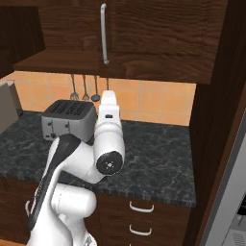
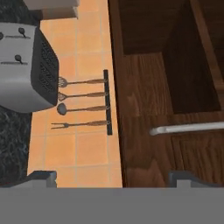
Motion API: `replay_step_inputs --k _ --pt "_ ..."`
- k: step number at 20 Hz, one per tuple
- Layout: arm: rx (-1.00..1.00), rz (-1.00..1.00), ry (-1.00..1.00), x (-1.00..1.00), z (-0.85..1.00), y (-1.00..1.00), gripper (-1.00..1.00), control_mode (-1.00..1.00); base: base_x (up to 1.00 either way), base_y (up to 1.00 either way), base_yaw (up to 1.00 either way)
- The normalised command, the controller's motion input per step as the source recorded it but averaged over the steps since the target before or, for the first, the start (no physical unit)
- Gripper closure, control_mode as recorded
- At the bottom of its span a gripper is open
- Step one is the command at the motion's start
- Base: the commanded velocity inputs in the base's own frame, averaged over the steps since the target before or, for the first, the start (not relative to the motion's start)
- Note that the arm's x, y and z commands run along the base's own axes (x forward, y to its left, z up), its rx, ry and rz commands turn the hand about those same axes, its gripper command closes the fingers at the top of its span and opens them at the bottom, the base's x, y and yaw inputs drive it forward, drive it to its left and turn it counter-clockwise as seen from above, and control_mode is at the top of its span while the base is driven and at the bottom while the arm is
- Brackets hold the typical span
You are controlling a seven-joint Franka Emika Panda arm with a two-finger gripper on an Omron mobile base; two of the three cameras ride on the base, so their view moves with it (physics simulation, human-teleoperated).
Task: Pick the canned food and place it on the digital scale for weighing, and close the cabinet.
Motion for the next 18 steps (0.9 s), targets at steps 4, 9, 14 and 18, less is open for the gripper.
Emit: replay_step_inputs --k 4,9,14,18 --pt "0.0 0.02 -0.22 -0.04 -0.53 1.0 -1.0 -1.0 0.0 0.0 0.0" --pt "-0.02 0.01 -0.19 -0.3 -0.25 1.0 -1.0 -1.0 0.0 0.0 0.0" --pt "-0.29 -0.01 -0.06 -0.27 -0.02 1.0 -1.0 -1.0 0.0 0.0 0.0" --pt "-0.17 -0.04 -0.03 -0.04 -0.44 1.0 -1.0 -1.0 0.0 0.0 0.0"
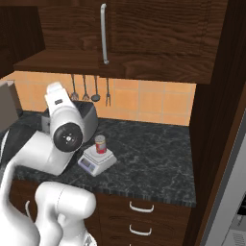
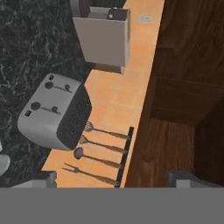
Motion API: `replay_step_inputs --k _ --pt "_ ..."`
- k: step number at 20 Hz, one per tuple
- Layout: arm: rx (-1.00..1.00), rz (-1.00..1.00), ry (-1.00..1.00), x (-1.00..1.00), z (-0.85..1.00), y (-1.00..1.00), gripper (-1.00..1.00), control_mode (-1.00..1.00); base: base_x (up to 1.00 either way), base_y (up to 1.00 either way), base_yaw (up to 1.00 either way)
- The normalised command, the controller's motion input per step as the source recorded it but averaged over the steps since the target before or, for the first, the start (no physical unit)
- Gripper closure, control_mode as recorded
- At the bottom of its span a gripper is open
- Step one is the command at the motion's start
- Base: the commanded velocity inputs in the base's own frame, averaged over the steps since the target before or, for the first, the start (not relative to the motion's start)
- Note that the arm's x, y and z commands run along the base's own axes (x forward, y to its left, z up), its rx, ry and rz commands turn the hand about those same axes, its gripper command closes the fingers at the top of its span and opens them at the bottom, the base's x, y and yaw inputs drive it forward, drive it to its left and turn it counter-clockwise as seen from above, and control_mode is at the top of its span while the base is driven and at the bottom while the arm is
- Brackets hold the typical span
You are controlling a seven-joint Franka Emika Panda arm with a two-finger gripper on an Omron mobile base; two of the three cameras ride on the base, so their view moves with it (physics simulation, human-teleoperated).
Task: Pick the canned food and place it on the digital scale for weighing, and close the cabinet.
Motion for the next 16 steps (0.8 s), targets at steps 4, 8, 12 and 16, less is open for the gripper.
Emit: replay_step_inputs --k 4,8,12,16 --pt "0.01 -0.05 -0.11 0.0 -0.26 1.0 -1.0 -1.0 0.0 0.0 0.0" --pt "0.1 0.0 -0.13 -0.54 -0.16 1.0 -1.0 -1.0 0.0 0.0 0.0" --pt "0.1 0.0 -0.22 -0.62 -0.39 1.0 -1.0 -1.0 0.0 0.0 0.0" --pt "0.1 -0.06 -0.14 -0.27 -0.47 1.0 -1.0 -1.0 0.0 0.0 0.0"
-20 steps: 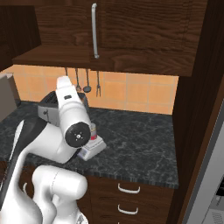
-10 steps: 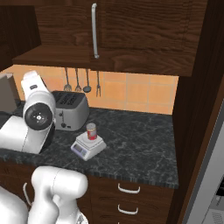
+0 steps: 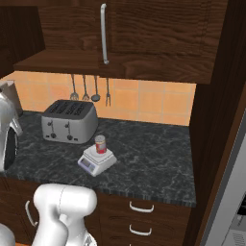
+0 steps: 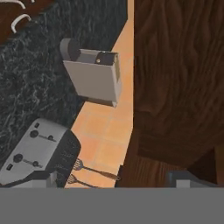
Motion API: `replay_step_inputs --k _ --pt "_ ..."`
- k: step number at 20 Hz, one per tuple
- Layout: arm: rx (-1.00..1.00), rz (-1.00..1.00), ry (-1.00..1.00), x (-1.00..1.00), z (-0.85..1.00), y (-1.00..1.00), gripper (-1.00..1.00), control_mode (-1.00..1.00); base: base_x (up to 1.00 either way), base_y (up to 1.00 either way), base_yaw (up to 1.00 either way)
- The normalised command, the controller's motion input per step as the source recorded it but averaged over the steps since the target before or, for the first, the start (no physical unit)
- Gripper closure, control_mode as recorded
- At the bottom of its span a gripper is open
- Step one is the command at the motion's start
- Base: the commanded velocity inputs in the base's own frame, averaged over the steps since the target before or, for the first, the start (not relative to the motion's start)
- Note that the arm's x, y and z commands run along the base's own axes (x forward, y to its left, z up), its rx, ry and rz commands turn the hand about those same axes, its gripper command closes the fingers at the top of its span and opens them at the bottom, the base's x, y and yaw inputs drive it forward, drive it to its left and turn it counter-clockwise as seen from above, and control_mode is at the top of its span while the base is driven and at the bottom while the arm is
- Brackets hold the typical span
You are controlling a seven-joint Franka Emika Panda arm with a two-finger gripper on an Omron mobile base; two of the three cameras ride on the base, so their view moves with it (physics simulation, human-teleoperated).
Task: Pick the canned food and place it on the digital scale for weighing, and close the cabinet.
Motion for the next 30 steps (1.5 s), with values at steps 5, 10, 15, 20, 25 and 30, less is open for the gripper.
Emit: replay_step_inputs --k 5,10,15,20,25,30 --pt "0.06 -0.08 -0.03 -0.07 -0.7 1.0 -1.0 -1.0 0.0 0.0 0.0" --pt "0.09 -0.03 -0.12 -0.11 -0.86 1.0 -1.0 -1.0 0.0 0.0 0.0" --pt "0.25 -0.03 -0.29 -0.46 -0.59 1.0 -1.0 -1.0 0.0 0.0 0.0" --pt "0.2 -0.09 -0.24 -0.3 -0.09 1.0 -1.0 -1.0 0.0 0.0 0.0" --pt "0.01 -0.15 -0.15 -0.02 0.0 1.0 -1.0 -1.0 0.0 0.0 0.0" --pt "0.02 -0.13 -0.02 0.0 -0.17 0.94 -1.0 -1.0 0.0 0.0 0.0"
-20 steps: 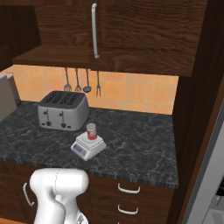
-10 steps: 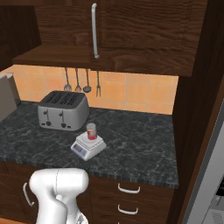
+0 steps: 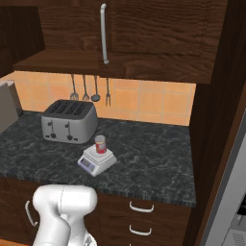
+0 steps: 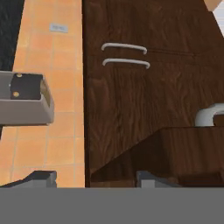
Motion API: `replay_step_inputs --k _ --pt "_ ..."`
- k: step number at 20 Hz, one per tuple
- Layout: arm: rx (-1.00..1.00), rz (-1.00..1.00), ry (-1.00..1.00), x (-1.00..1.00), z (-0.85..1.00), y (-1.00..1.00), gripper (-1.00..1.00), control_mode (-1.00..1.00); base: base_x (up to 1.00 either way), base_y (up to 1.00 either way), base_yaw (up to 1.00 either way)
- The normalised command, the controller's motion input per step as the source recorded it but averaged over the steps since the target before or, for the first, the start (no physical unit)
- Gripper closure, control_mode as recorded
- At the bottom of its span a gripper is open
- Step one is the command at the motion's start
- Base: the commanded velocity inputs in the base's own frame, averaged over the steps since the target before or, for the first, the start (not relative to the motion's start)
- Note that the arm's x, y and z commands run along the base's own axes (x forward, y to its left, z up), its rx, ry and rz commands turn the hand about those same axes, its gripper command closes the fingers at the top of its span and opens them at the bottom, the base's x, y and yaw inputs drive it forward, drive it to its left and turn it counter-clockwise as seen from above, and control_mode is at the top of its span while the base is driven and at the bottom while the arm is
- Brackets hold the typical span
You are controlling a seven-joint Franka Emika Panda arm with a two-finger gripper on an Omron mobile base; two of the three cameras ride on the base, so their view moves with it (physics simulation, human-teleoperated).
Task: Pick the canned food and place it on the digital scale for weighing, and close the cabinet.
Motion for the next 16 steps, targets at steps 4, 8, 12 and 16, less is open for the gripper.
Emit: replay_step_inputs --k 4,8,12,16 --pt "0.09 -0.09 -0.19 -0.63 -0.31 0.31 -1.0 -1.0 0.0 0.0 0.0" --pt "0.17 -0.15 -0.35 -1.0 0.07 0.23 -1.0 -1.0 0.0 0.0 0.0" --pt "0.04 -0.17 -0.32 -0.56 0.0 0.97 -1.0 -1.0 0.0 0.0 0.0" --pt "0.0 -0.24 -0.12 0.23 0.39 0.83 -1.0 -1.0 0.0 0.0 0.0"
